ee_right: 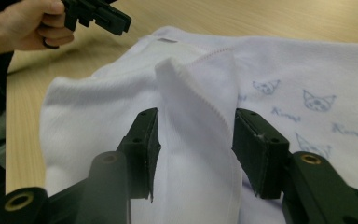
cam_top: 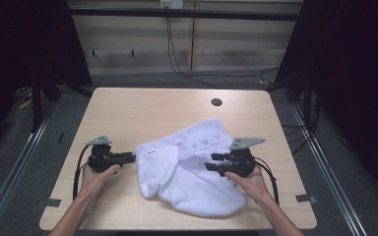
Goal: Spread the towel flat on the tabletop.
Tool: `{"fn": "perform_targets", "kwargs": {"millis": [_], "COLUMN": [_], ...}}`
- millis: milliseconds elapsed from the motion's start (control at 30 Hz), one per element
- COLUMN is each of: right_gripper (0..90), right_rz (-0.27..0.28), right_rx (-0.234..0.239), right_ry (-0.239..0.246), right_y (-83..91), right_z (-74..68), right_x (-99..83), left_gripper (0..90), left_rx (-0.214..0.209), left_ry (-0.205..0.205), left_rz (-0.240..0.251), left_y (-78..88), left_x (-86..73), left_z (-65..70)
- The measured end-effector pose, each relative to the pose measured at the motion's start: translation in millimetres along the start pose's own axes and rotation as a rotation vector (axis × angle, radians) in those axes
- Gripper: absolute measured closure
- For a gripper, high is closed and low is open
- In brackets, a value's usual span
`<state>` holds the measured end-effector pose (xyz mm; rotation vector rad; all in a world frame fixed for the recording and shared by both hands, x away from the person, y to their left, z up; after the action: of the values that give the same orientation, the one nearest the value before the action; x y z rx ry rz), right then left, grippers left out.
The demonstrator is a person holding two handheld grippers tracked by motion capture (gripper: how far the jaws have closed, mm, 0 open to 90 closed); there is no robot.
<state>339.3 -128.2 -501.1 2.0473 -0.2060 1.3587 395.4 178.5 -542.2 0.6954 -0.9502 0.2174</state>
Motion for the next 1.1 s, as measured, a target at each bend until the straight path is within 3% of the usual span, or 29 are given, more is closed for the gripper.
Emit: {"fn": "perform_targets", "kwargs": {"millis": [67,133,233,333,367,533,600,667,767,800,833,867,900,933,1100], "right_gripper": [49.3,50.8,55.0,68.9,86.6,88.5,88.5,88.5,88.5,88.4,88.4,88.4,88.4,88.4,88.4], "right_rz": [0.012,0.012,0.047,0.012,0.017,0.035,0.046,0.053,0.055,0.056,0.056,0.061,0.061,0.063,0.092], "right_rx": [0.024,0.024,0.056,0.055,0.062,0.029,0.01,-0.006,-0.013,-0.02,-0.02,-0.025,-0.024,-0.028,-0.047], "right_ry": [-0.009,-0.003,-0.048,-0.025,-0.012,-0.017,-0.024,-0.038,-0.041,-0.042,-0.042,-0.045,-0.048,-0.047,-0.061], "right_y": [-9.9,-18.3,-27.0,-34.3,-34.2,-22.5,-15.3,-6.1,-3.5,-2.0,-2.0,-1.4,-0.5,0.5,10.3], "right_z": [1.1,2.8,3.3,0.7,-1.2,4.4,9.5,15.8,17.8,19.2,19.2,20.1,20.5,21.2,26.3], "right_x": [3.7,5.6,11.1,9.6,8.1,10.5,11.3,8.2,6.6,6.7,6.7,7.2,7.7,8.2,13.6], "left_gripper": [66.6,64.9,62.2,59.3,57.5,56.2,54.6,54.4,55.2,62.5,69.6,69.6,78.6,83.6,85.6], "left_rx": [-0.006,-0.016,-0.003,-0.007,-0.005,0.001,0.014,0.001,0.016,0.002,0.002,-0.007,-0.029,-0.022,-0.029], "left_ry": [-0.021,-0.004,-0.002,0.011,0.013,0.008,-0.004,-0.019,-0.039,-0.068,-0.068,-0.07,-0.075,-0.088,-0.094], "left_rz": [-0.016,-0.01,-0.007,-0.013,-0.015,-0.028,-0.045,-0.074,-0.084,-0.102,-0.102,-0.112,-0.115,-0.117,-0.091], "left_y": [-1.8,-4.1,-6.5,-9.2,-10.6,-15.8,-19.0,-21.8,-25.2,-27.2,-27.2,-27.3,-27.0,-26.7,-16.2], "left_x": [-0.6,0.1,0.8,0.6,-0.3,-3.3,-5.6,-9.6,-9.8,-11.8,-11.8,-13.2,-14.0,-13.9,-6.5], "left_z": [-1.3,-4.1,-8.9,-10.5,-11.0,-12.9,-13.3,-10.3,-6.4,-2.8,-2.8,-0.6,2.4,3.1,9.3]}}
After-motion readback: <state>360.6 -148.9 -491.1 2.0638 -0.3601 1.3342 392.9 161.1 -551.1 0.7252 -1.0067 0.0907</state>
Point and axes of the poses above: each handheld gripper's, and its own axes: y roughly backward along the jaws, x roughly out of its top, z roughly to its right, the point moved 9 cm from there along -y, roughly forward along the jaws, and after that the axes turned 6 degrees about z, right-handed, at the moved point
